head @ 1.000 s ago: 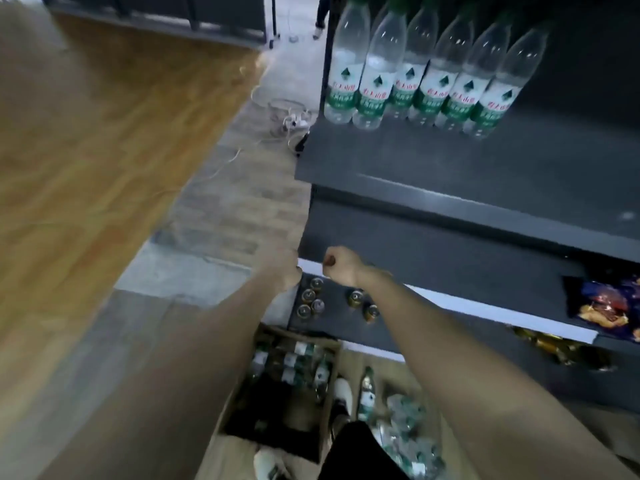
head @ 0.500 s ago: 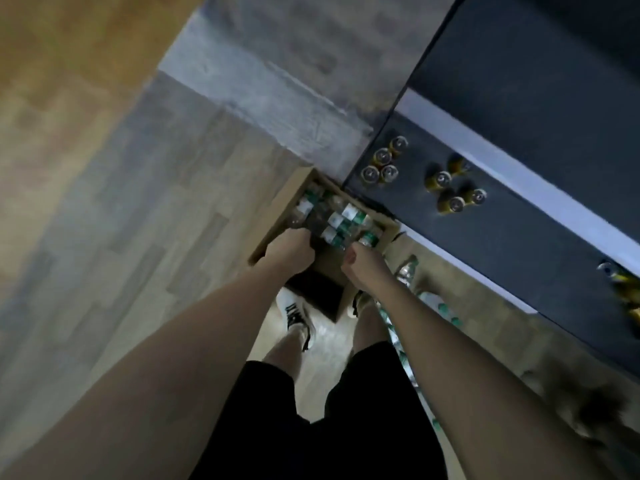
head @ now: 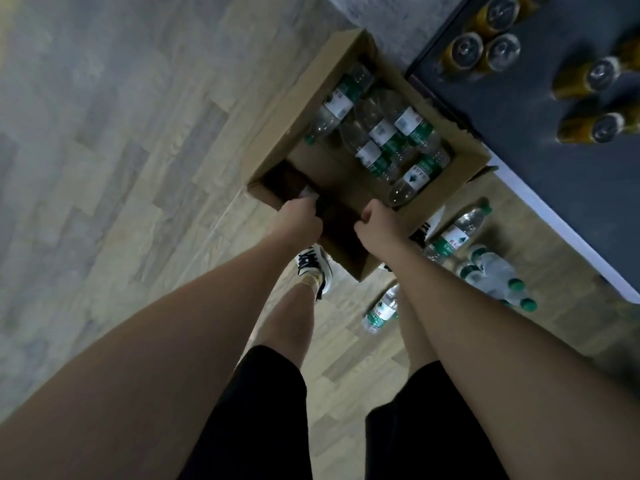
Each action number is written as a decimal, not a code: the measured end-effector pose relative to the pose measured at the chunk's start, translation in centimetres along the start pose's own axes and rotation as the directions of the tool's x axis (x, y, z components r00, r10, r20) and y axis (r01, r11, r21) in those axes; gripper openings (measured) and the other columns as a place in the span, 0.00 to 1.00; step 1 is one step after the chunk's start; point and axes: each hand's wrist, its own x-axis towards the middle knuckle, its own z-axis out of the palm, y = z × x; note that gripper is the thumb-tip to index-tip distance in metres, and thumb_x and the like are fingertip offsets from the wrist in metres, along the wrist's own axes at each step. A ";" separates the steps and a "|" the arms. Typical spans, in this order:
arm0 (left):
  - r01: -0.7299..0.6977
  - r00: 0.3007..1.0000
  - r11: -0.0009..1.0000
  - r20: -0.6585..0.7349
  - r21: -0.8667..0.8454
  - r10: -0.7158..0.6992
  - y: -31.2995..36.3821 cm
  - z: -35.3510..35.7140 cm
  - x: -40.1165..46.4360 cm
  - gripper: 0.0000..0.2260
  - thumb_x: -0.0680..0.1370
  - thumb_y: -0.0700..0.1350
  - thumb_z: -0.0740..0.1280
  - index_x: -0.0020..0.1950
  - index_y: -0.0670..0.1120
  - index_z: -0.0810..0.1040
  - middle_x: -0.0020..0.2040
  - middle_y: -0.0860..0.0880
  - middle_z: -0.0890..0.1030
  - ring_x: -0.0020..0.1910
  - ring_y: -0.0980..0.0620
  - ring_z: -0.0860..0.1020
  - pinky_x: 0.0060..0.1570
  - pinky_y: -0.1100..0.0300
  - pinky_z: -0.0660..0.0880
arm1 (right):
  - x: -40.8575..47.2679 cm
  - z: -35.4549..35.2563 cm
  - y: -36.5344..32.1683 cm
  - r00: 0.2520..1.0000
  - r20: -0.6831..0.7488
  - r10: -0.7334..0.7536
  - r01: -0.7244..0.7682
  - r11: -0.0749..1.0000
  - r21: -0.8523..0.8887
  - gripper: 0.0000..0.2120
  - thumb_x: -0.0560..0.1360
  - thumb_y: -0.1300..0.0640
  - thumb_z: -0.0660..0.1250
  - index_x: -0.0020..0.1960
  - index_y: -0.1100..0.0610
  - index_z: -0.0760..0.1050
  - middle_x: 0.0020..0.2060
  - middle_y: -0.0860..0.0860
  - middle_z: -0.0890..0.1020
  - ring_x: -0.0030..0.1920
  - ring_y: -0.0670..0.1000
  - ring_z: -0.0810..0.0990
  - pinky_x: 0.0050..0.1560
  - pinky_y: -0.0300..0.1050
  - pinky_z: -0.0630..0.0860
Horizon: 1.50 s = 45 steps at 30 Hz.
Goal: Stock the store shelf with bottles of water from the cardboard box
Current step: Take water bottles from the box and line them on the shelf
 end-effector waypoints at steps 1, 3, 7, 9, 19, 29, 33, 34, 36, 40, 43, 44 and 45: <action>0.016 1.000 1.000 -0.004 -0.007 -0.016 -0.7 1.0 1.0 0.06 0.75 0.38 0.59 0.50 0.45 0.72 0.43 0.47 0.75 0.43 0.46 0.75 0.34 0.57 0.67 | 1.2 0.9 0.3 1.000 0.013 -0.004 0.004 1.000 -0.016 0.07 0.79 0.56 0.64 0.56 0.57 0.71 0.54 0.55 0.77 0.50 0.55 0.76 0.45 0.46 0.70; 0.041 0.999 0.999 -0.011 -0.007 -0.041 -2.0 2.8 3.0 0.04 0.75 0.38 0.59 0.47 0.44 0.72 0.44 0.45 0.76 0.47 0.42 0.76 0.38 0.55 0.67 | 3.4 2.6 1.0 0.999 0.039 -0.023 0.025 0.999 -0.039 0.08 0.79 0.56 0.64 0.56 0.56 0.72 0.54 0.55 0.78 0.49 0.54 0.75 0.45 0.46 0.70; 0.072 0.997 0.997 -0.039 0.027 -0.071 -4.2 5.3 7.1 0.09 0.76 0.38 0.59 0.52 0.42 0.76 0.48 0.43 0.75 0.48 0.43 0.75 0.40 0.55 0.66 | 7.6 5.3 2.0 0.997 0.078 -0.010 0.012 1.000 -0.025 0.09 0.79 0.55 0.64 0.57 0.57 0.72 0.54 0.55 0.78 0.51 0.54 0.77 0.48 0.48 0.75; 0.081 0.995 0.996 -0.052 0.027 -0.080 -4.8 5.9 8.6 0.11 0.76 0.38 0.58 0.55 0.42 0.76 0.48 0.44 0.75 0.47 0.44 0.74 0.39 0.54 0.68 | 9.0 6.1 2.2 0.996 0.089 0.003 -0.002 1.000 -0.018 0.10 0.79 0.55 0.64 0.59 0.57 0.72 0.55 0.55 0.78 0.54 0.56 0.78 0.52 0.50 0.76; -0.041 0.997 0.964 0.073 0.263 0.022 -6.3 8.7 15.5 0.17 0.79 0.41 0.60 0.68 0.48 0.72 0.58 0.44 0.75 0.57 0.44 0.73 0.49 0.50 0.77 | 14.6 11.6 4.3 0.993 0.069 0.094 -0.096 0.995 0.029 0.14 0.77 0.57 0.67 0.61 0.59 0.73 0.56 0.57 0.79 0.57 0.58 0.78 0.57 0.53 0.77; -0.088 0.990 0.917 0.137 0.388 0.037 -10.1 10.8 22.4 0.14 0.79 0.45 0.60 0.64 0.48 0.75 0.58 0.45 0.78 0.56 0.43 0.77 0.53 0.46 0.78 | 21.6 17.6 5.8 0.991 0.107 0.080 -0.092 0.989 0.115 0.23 0.76 0.55 0.69 0.67 0.60 0.69 0.61 0.59 0.77 0.63 0.59 0.75 0.60 0.52 0.73; -0.020 0.990 0.931 0.140 0.364 -0.033 -11.7 11.0 25.4 0.09 0.80 0.45 0.62 0.59 0.49 0.78 0.53 0.48 0.79 0.48 0.49 0.77 0.47 0.55 0.76 | 24.6 19.2 6.2 0.998 0.057 0.031 -0.025 0.995 -0.094 0.35 0.74 0.50 0.71 0.74 0.58 0.60 0.70 0.61 0.67 0.69 0.62 0.66 0.65 0.53 0.68; -0.011 0.990 0.928 0.137 0.372 -0.044 -11.9 11.0 25.9 0.09 0.81 0.45 0.63 0.59 0.49 0.78 0.52 0.49 0.78 0.46 0.50 0.76 0.45 0.57 0.74 | 25.2 19.7 6.1 0.997 0.071 0.023 -0.012 0.989 -0.150 0.37 0.73 0.49 0.71 0.76 0.57 0.57 0.72 0.62 0.64 0.71 0.63 0.64 0.66 0.55 0.66; -0.003 0.990 0.909 0.128 0.417 -0.055 -12.1 11.2 26.8 0.10 0.81 0.46 0.63 0.61 0.48 0.77 0.52 0.47 0.78 0.46 0.49 0.76 0.45 0.57 0.73 | 26.4 20.8 5.6 0.988 0.150 0.025 0.009 0.975 -0.223 0.42 0.73 0.47 0.71 0.79 0.55 0.51 0.75 0.61 0.58 0.74 0.64 0.58 0.69 0.60 0.62; 0.001 0.990 0.860 0.118 0.510 -0.071 -12.1 11.8 27.4 0.09 0.81 0.47 0.62 0.59 0.46 0.76 0.49 0.46 0.77 0.46 0.46 0.77 0.46 0.53 0.75 | 27.8 22.8 5.2 0.987 0.162 0.013 0.036 0.954 -0.297 0.37 0.77 0.54 0.68 0.79 0.55 0.52 0.76 0.61 0.57 0.76 0.65 0.55 0.70 0.62 0.65; -0.022 0.986 0.855 0.151 0.519 -0.066 -12.4 11.8 27.5 0.08 0.80 0.47 0.63 0.57 0.47 0.77 0.46 0.47 0.77 0.44 0.47 0.77 0.42 0.55 0.75 | 28.5 22.5 4.9 0.978 0.206 0.019 0.053 0.939 -0.340 0.37 0.76 0.52 0.69 0.78 0.55 0.54 0.75 0.61 0.58 0.75 0.65 0.58 0.69 0.60 0.66; -0.031 0.985 0.857 0.159 0.514 -0.060 -12.6 11.7 27.3 0.07 0.80 0.46 0.63 0.56 0.47 0.77 0.45 0.47 0.78 0.42 0.48 0.78 0.39 0.56 0.75 | 28.6 22.2 4.7 0.970 0.242 0.033 0.049 0.944 -0.326 0.40 0.74 0.49 0.72 0.78 0.55 0.54 0.75 0.61 0.59 0.74 0.64 0.60 0.69 0.59 0.67; -0.041 0.985 0.856 0.167 0.515 -0.053 -12.7 11.5 27.1 0.07 0.80 0.46 0.62 0.56 0.47 0.77 0.44 0.47 0.78 0.41 0.48 0.78 0.37 0.57 0.73 | 28.7 22.0 4.5 0.960 0.277 0.048 0.041 0.951 -0.307 0.44 0.72 0.45 0.74 0.79 0.56 0.54 0.75 0.60 0.61 0.73 0.63 0.62 0.69 0.57 0.68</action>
